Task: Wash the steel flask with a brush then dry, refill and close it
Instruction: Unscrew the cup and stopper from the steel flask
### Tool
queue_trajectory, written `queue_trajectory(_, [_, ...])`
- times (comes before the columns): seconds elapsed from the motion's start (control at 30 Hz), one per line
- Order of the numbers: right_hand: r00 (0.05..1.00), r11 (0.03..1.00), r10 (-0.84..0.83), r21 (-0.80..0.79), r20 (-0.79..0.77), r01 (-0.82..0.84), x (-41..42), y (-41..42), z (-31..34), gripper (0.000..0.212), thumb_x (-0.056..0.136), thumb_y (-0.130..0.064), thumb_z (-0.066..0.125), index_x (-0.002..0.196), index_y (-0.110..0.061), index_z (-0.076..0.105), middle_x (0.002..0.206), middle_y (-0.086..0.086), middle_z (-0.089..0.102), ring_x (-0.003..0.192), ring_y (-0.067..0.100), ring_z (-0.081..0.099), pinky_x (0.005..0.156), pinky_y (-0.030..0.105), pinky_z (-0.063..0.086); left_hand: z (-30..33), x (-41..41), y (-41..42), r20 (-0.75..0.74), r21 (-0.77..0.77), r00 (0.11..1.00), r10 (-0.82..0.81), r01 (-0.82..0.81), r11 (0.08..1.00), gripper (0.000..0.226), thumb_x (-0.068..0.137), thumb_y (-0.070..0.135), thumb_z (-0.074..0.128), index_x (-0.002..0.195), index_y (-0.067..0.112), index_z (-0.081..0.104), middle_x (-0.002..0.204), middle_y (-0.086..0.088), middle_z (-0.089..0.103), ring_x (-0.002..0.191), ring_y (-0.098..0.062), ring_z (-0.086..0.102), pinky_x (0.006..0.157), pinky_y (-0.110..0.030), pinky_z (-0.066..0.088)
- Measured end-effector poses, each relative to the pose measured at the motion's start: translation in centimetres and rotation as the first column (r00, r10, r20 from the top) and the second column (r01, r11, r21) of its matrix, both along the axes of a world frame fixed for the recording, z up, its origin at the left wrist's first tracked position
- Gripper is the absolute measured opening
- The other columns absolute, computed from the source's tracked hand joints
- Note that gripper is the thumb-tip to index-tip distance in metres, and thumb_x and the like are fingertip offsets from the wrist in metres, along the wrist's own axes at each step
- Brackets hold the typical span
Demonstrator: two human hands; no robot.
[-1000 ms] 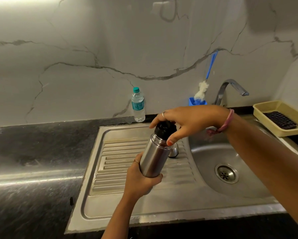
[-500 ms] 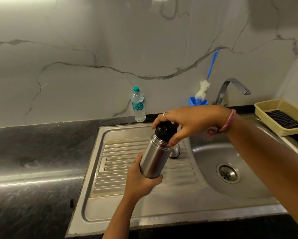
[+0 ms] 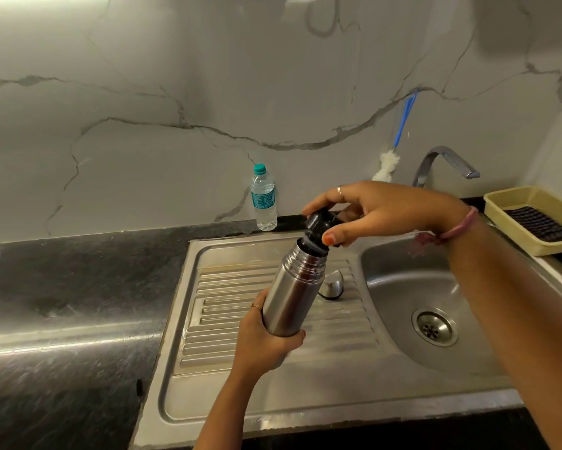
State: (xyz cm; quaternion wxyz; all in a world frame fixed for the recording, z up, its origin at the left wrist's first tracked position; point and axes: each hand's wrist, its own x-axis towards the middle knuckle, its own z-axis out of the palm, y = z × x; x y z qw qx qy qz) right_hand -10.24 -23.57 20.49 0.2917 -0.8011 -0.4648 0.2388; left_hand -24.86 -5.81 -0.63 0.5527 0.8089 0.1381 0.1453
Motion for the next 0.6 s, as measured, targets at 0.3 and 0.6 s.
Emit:
queue_trajectory(0.3, [0.897, 0.945, -0.196, 0.168, -0.397, 0.281, 1.1, -3.5, -5.0, 0.041, 0.085, -0.015, 0.067, 0.125, -0.021, 0.059, 0.121, 0.001, 0.061, 0.102, 0.019, 0.068, 0.081, 0.032, 0.058, -0.7, -0.3, 0.5, -0.010, -0.051, 0.998, 0.056, -0.056, 0.997, 0.077, 0.051, 0.021, 0.088, 0.117, 0.036, 0.052, 0.102, 0.005, 0.066, 0.081, 0.000, 0.064, 0.062, -0.014, 0.051])
queue_trajectory(0.6, [0.965, 0.938, -0.248, -0.229, 0.088, 0.262, 1.8, -1.9, -15.3, 0.053, 0.077, -0.026, 0.076, 0.126, -0.024, 0.055, 0.116, -0.007, 0.054, 0.108, 0.012, 0.055, 0.081, 0.016, 0.046, -1.5, -0.4, 1.0, -0.037, -0.073, 0.995, 0.093, -0.096, 0.993, 0.081, 0.048, 0.026, 0.087, 0.122, 0.028, 0.054, 0.100, 0.002, 0.068, 0.079, -0.005, 0.066, 0.063, -0.017, 0.053])
